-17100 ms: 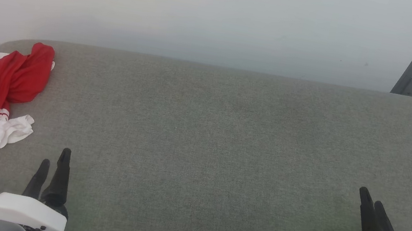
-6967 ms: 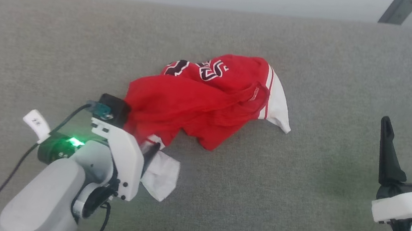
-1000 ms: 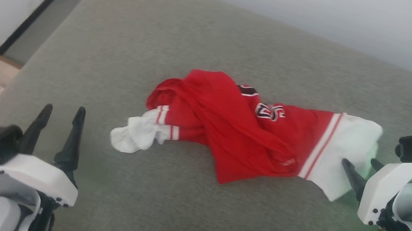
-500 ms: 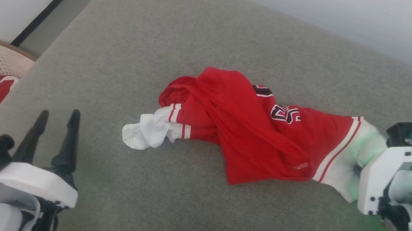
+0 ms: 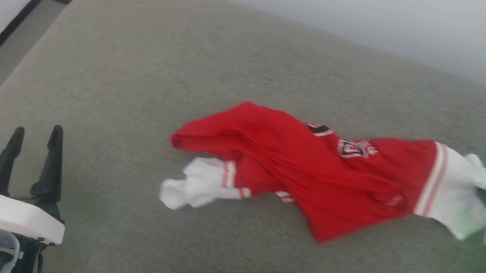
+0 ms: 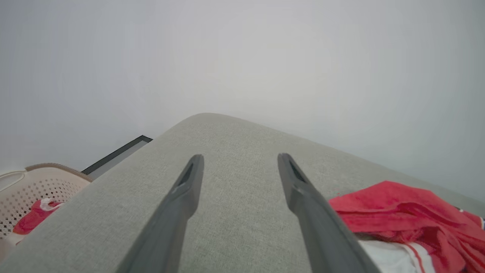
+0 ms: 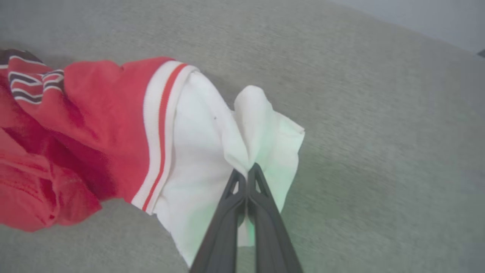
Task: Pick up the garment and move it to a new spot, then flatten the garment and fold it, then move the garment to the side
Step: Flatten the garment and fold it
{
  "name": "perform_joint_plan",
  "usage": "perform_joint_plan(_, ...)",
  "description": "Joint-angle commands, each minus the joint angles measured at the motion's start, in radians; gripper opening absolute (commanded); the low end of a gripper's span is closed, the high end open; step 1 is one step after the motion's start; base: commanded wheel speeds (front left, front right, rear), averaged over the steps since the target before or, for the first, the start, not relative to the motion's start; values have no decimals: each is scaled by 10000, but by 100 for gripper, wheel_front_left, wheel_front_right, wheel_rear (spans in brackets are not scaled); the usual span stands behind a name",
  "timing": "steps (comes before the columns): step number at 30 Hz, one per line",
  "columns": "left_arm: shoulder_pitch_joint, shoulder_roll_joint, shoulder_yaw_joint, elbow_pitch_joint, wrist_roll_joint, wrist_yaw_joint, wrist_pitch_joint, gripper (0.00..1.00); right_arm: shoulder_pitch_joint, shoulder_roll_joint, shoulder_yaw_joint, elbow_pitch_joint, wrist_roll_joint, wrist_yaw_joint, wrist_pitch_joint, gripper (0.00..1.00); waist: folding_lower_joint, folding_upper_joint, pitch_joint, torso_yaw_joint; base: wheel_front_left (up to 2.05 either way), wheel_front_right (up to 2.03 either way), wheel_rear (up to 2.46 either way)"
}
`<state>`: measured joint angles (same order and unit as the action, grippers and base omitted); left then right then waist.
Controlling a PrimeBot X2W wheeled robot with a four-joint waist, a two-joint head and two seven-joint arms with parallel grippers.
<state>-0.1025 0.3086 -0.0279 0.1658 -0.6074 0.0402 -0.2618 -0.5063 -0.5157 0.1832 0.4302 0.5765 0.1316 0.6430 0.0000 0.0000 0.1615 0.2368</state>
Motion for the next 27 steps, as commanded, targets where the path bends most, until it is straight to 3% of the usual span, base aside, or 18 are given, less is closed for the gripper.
perform_joint_plan(1, 96, 22, 116, -66, 104, -46, -43, 100, 344, -261, -340, -256, 133, -17, 175, 0, 0, 0, -44, -292, 0, 0, 0)
perform_joint_plan(7, 53, 9, 208, -81, 212, -138, -44, 100, 1249, -546, -1444, -748, 80, -17, 566, 0, 0, 0, -6, -565, 0, 0, 0)
perform_joint_plan(16, -302, 14, 79, 125, 343, -278, -42, 100, 2114, 433, -2392, -399, -451, -15, 209, 0, 0, 0, 172, -769, 0, 0, 0)
perform_joint_plan(17, -336, 38, 47, 141, 354, -296, -31, 100, 2060, 537, -2434, -279, -493, -16, 149, 10, 0, 0, 191, -789, 0, 0, 0)
perform_joint_plan(18, -402, 56, -9, 154, 374, -344, 14, 100, 1995, 606, -2450, -173, -557, -16, 89, 37, 0, 0, 202, -799, 0, 0, 0)
perform_joint_plan(19, -458, 94, -57, 157, 366, -367, 60, 100, 1932, 711, -2483, -51, -555, -17, 57, 88, 0, 0, 203, -816, 0, 0, 0)
perform_joint_plan(20, -500, 131, -93, 155, 376, -377, 116, 100, 1874, 821, -2508, 73, -547, -16, 18, 100, 0, 0, 205, -842, 0, 0, 0)
perform_joint_plan(27, -843, 418, -333, -99, 332, -465, 821, 100, 1562, 990, -2342, 207, -520, -16, -309, 100, 0, 0, 42, -1167, 0, 0, 0)
